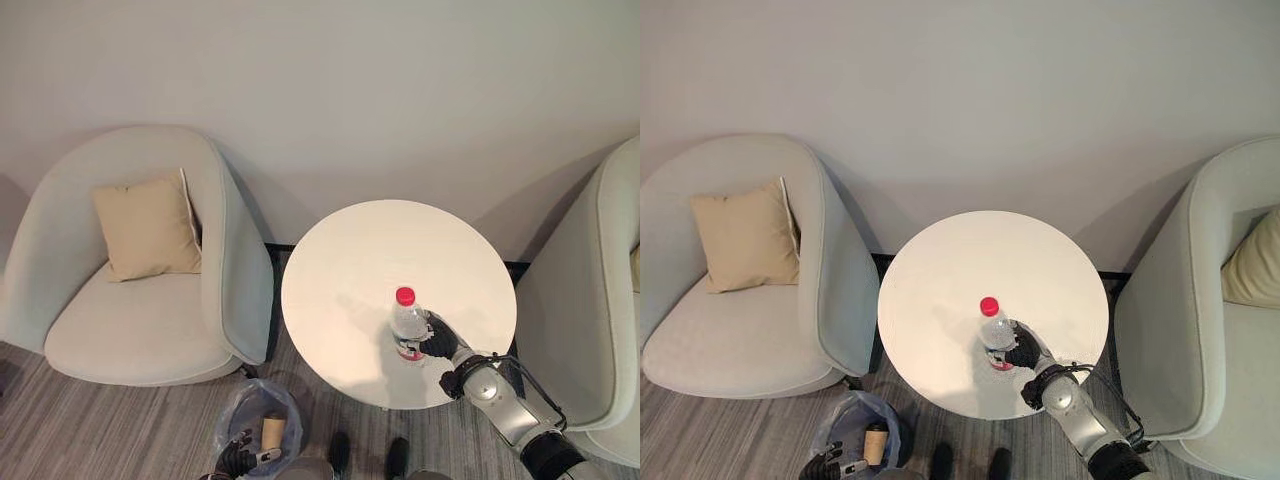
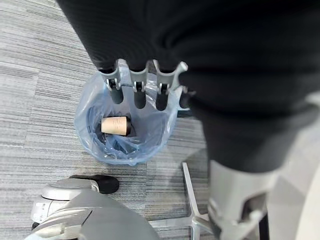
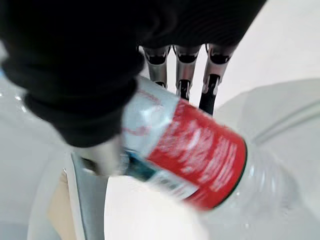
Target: Gather garbage on tea table into small bin, then transfer packed bag to large trash can.
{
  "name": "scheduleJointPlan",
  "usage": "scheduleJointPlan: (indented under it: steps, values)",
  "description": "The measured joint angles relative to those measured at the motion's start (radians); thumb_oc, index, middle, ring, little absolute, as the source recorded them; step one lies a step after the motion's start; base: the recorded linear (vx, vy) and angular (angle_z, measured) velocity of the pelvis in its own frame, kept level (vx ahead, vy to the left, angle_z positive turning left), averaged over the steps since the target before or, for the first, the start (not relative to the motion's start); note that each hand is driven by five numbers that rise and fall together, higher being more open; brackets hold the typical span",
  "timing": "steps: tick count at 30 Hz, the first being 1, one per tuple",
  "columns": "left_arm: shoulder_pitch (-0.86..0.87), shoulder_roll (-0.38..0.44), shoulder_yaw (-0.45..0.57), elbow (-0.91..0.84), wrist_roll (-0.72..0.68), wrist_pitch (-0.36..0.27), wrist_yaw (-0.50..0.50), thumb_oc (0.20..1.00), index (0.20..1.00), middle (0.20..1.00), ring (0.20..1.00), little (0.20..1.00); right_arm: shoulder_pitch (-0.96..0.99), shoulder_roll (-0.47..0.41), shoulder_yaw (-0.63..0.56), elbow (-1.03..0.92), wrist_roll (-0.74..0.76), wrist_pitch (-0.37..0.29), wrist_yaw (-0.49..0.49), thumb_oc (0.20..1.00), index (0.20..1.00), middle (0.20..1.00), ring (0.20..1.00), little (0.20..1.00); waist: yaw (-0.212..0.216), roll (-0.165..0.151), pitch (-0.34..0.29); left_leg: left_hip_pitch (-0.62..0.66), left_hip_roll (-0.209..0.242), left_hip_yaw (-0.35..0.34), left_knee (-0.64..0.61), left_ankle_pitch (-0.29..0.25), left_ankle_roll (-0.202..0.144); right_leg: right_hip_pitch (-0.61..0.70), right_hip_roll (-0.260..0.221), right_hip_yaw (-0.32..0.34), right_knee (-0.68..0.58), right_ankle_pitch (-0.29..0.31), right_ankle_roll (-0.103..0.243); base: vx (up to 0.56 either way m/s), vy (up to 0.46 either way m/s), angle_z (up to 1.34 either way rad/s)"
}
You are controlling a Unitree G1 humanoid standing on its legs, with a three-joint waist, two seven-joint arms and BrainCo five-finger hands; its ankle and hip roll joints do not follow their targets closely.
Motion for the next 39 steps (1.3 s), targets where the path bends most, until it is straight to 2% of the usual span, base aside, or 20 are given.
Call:
scheduleJointPlan:
  steps: [10, 14, 17, 20, 22, 23, 24, 25, 26, 27, 28, 30, 31, 32, 33, 34, 35, 36, 37, 39]
  values:
    - [-0.022, -0.002, 0.002, -0.007, 0.0, 0.002, 0.002, 1.0, 1.0, 1.0, 1.0, 1.0, 0.033, -0.007, -0.078, -0.197, 0.09, -0.006, 0.024, 0.2, 0.2, 0.2, 0.2, 0.2, -0.019, -0.009, 0.005, 0.021, -0.009, 0.017, 0.003, 0.008, 0.019, 0.007, -0.01, 0.015, 0.006, 0.001, 0.011, -0.02, 0.103, -0.06]
    - [-0.047, -0.003, 0.003, -0.007, -0.001, 0.002, 0.005, 1.0, 1.0, 1.0, 1.0, 1.0, 0.032, -0.006, -0.075, -0.237, 0.095, -0.02, 0.042, 0.2, 0.2, 0.2, 0.2, 0.2, -0.028, -0.009, 0.005, 0.019, -0.011, 0.061, 0.003, 0.007, 0.026, -0.026, -0.016, 0.056, 0.043, -0.001, 0.023, -0.1, 0.062, -0.32]
    - [-0.07, 0.0, 0.003, -0.004, -0.001, 0.002, 0.008, 1.0, 1.0, 1.0, 1.0, 1.0, 0.024, -0.006, -0.074, -0.238, 0.095, -0.022, 0.052, 0.2, 0.2, 0.2, 0.2, 0.2, -0.034, -0.005, 0.007, 0.002, -0.008, 0.079, 0.005, 0.012, 0.037, -0.09, -0.018, 0.107, 0.145, -0.029, 0.044, -0.09, -0.051, -0.24]
    - [-0.077, -0.002, 0.004, -0.011, -0.008, -0.002, 0.016, 1.0, 1.0, 1.0, 1.0, 1.0, 0.034, -0.007, -0.081, -0.238, 0.095, -0.022, 0.053, 0.2, 0.2, 0.2, 0.2, 0.2, -0.035, -0.002, 0.007, -0.003, -0.009, 0.045, 0.002, 0.012, 0.022, -0.086, -0.002, 0.163, 0.145, -0.034, 0.049, -0.08, -0.155, 0.19]
    - [-0.083, -0.003, 0.005, -0.01, -0.009, -0.004, 0.02, 1.0, 1.0, 1.0, 1.0, 1.0, 0.047, -0.008, -0.082, -0.237, 0.095, -0.022, 0.046, 0.2, 0.2, 0.2, 0.2, 0.2, -0.032, -0.008, 0.004, -0.018, -0.015, 0.003, -0.003, 0.01, 0.023, -0.051, 0.01, 0.175, 0.079, -0.02, 0.03, -0.15, -0.199, 0.82]
    - [-0.077, -0.011, 0.004, -0.006, -0.01, -0.002, 0.022, 1.0, 1.0, 1.0, 1.0, 1.0, 0.05, -0.007, -0.082, -0.238, 0.095, -0.025, 0.045, 0.2, 0.2, 0.2, 0.2, 0.2, -0.022, 0.003, 0.004, -0.041, -0.011, -0.025, 0.006, 0.021, 0.009, -0.044, 0.028, 0.169, 0.064, 0.004, 0.021, -0.22, -0.247, 1.62]
    - [-0.076, -0.027, 0.002, -0.01, -0.01, -0.002, 0.023, 1.0, 1.0, 1.0, 1.0, 1.0, 0.091, -0.007, -0.084, -0.236, 0.096, -0.026, 0.029, 0.2, 0.2, 0.2, 0.2, 0.2, -0.004, 0.007, -0.001, -0.081, -0.016, -0.101, 0.013, 0.03, -0.009, -0.045, 0.037, 0.156, 0.052, -0.003, 0.011, -0.26, -0.17, 1.67]
    - [-0.076, -0.029, -0.001, -0.007, -0.01, -0.001, 0.02, 1.0, 1.0, 1.0, 1.0, 1.0, 0.095, -0.01, -0.076, -0.225, 0.096, -0.024, 0.031, 0.2, 0.2, 0.2, 0.2, 0.2, 0.001, -0.002, 0.005, -0.102, -0.015, -0.099, 0.019, 0.015, -0.013, -0.045, 0.029, 0.126, 0.039, 0.001, -0.005, -0.26, -0.123, 1.62]
    - [-0.069, -0.032, -0.002, -0.006, -0.01, 0.0, 0.019, 1.0, 1.0, 1.0, 1.0, 1.0, 0.09, -0.01, -0.076, -0.211, 0.096, -0.025, 0.028, 0.2, 0.2, 0.2, 0.2, 0.2, 0.022, 0.011, 0.009, -0.125, -0.003, -0.075, 0.022, 0.008, -0.017, -0.056, 0.045, 0.097, 0.05, 0.004, -0.01, -0.21, -0.07, 1.2]
    - [-0.066, -0.039, -0.002, -0.003, -0.01, 0.003, 0.019, 1.0, 1.0, 1.0, 1.0, 1.0, 0.09, -0.014, -0.077, -0.194, 0.096, -0.025, 0.02, 0.2, 0.2, 0.2, 0.2, 0.2, 0.021, 0.026, 0.015, -0.149, 0.004, -0.085, 0.035, 0.007, -0.019, -0.064, 0.047, 0.077, 0.073, 0.004, -0.017, -0.12, -0.019, 1.41]
    - [-0.078, -0.038, -0.008, -0.003, -0.01, 0.006, 0.019, 1.0, 1.0, 1.0, 1.0, 1.0, 0.094, -0.018, -0.076, -0.181, 0.095, -0.019, 0.014, 0.2, 0.2, 0.2, 0.2, 0.2, 0.004, 0.017, 0.021, -0.158, 0.008, -0.067, 0.04, -0.02, -0.045, -0.061, 0.023, 0.045, 0.069, -0.007, -0.033, -0.09, -0.002, 1.57]
    - [-0.086, -0.032, -0.01, 0.0, -0.01, 0.008, 0.016, 1.0, 1.0, 1.0, 1.0, 1.0, 0.077, -0.018, -0.076, -0.181, 0.095, -0.011, 0.012, 0.2, 0.2, 0.2, 0.2, 0.2, 0.008, -0.02, 0.04, -0.181, -0.002, 0.028, 0.093, -0.023, -0.055, -0.055, -0.028, -0.019, 0.045, -0.004, -0.056, -0.11, 0.012, 1.18]
    - [-0.088, -0.03, -0.011, -0.002, -0.009, 0.014, 0.016, 1.0, 1.0, 1.0, 1.0, 1.0, 0.051, -0.017, -0.077, -0.183, 0.095, -0.012, 0.004, 0.2, 0.2, 0.2, 0.2, 0.2, -0.004, -0.043, 0.048, -0.168, 0.005, 0.15, 0.145, -0.024, -0.054, -0.035, -0.06, -0.056, 0.017, 0.009, -0.055, -0.06, 0.023, 0.95]
    - [-0.093, -0.031, -0.014, -0.007, -0.009, 0.016, 0.015, 1.0, 1.0, 1.0, 1.0, 1.0, 0.042, -0.021, -0.081, -0.186, 0.094, -0.012, -0.004, 0.2, 0.2, 0.2, 0.2, 0.2, -0.015, -0.05, 0.051, -0.151, 0.013, 0.186, 0.16, -0.026, -0.054, -0.02, -0.071, -0.081, 0.006, 0.008, -0.047, -0.03, 0.096, 1.01]
    - [-0.093, -0.03, -0.021, -0.013, -0.009, 0.015, 0.015, 1.0, 1.0, 1.0, 1.0, 1.0, 0.04, -0.024, -0.087, -0.194, 0.094, -0.013, -0.013, 0.2, 0.2, 0.2, 0.2, 0.2, -0.029, -0.048, 0.045, -0.129, 0.021, 0.192, 0.157, -0.025, -0.053, -0.019, -0.071, -0.084, 0.006, -0.011, -0.038, 0.0, 0.08, 0.6]
    - [-0.094, -0.029, -0.029, -0.023, -0.009, 0.015, 0.015, 1.0, 1.0, 1.0, 1.0, 1.0, 0.027, -0.026, -0.097, -0.196, 0.094, -0.015, -0.016, 0.2, 0.2, 0.2, 0.2, 0.2, -0.022, -0.035, 0.038, -0.088, 0.032, 0.193, 0.139, -0.028, -0.054, -0.02, -0.075, -0.104, 0.006, 0.005, -0.026, 0.02, 0.143, 0.67]
    - [-0.103, -0.034, -0.029, -0.027, -0.008, 0.022, 0.016, 1.0, 1.0, 1.0, 1.0, 1.0, 0.022, -0.028, -0.106, -0.202, 0.094, -0.014, -0.023, 0.2, 0.2, 0.2, 0.2, 0.2, -0.054, -0.034, 0.043, -0.073, 0.058, 0.271, 0.145, -0.051, -0.058, -0.003, -0.085, -0.164, 0.004, 0.014, -0.022, 0.01, 0.065, 1.11]
    - [-0.114, -0.039, -0.032, -0.029, -0.008, 0.022, 0.016, 1.0, 1.0, 1.0, 1.0, 1.0, 0.031, -0.035, -0.117, -0.206, 0.093, -0.013, -0.03, 0.2, 0.2, 0.2, 0.2, 0.2, -0.089, -0.029, 0.039, -0.051, 0.073, 0.323, 0.127, -0.049, -0.06, 0.019, -0.091, -0.217, 0.005, -0.005, 0.004, 0.12, 0.163, 1.27]
    - [-0.126, -0.043, -0.043, -0.044, -0.007, 0.021, 0.016, 1.0, 1.0, 1.0, 1.0, 1.0, 0.035, -0.047, -0.124, -0.208, 0.093, -0.012, -0.033, 0.2, 0.2, 0.2, 0.2, 0.2, -0.093, -0.03, 0.031, -0.025, 0.092, 0.335, 0.091, -0.05, -0.058, 0.018, -0.092, -0.226, 0.006, -0.007, 0.013, 0.14, 0.148, 0.99]
    - [-0.127, -0.047, -0.044, -0.068, 0.0, 0.015, 0.014, 1.0, 1.0, 1.0, 1.0, 1.0, 0.027, -0.053, -0.134, -0.218, 0.093, -0.013, -0.032, 0.2, 0.2, 0.2, 0.2, 0.2, -0.088, 0.002, 0.009, -0.009, 0.112, 0.327, 0.054, -0.047, -0.052, 0.009, -0.076, -0.236, 0.006, -0.007, 0.024, 0.11, 0.137, 0.27]
